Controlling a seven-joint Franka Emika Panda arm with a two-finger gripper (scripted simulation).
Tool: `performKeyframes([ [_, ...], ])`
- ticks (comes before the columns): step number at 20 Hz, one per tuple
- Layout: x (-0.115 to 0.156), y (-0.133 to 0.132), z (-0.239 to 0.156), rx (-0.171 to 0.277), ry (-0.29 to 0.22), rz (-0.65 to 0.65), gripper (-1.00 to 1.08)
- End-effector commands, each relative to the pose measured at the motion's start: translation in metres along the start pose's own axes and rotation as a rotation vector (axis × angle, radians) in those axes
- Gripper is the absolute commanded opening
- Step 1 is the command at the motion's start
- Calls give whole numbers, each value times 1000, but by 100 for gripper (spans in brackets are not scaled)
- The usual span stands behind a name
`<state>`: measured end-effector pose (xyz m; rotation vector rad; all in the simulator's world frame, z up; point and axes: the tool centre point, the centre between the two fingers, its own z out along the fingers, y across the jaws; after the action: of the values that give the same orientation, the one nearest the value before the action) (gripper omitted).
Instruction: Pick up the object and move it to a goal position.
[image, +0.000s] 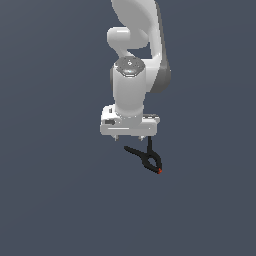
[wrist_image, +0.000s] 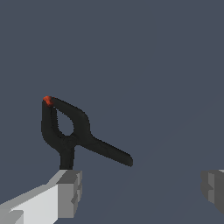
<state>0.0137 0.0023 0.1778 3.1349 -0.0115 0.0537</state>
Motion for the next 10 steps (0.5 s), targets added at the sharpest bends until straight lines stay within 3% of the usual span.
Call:
performKeyframes([
  [1,0,0,0,0,0,0,28],
  [10,3,-5,2,13,4,-4,28],
])
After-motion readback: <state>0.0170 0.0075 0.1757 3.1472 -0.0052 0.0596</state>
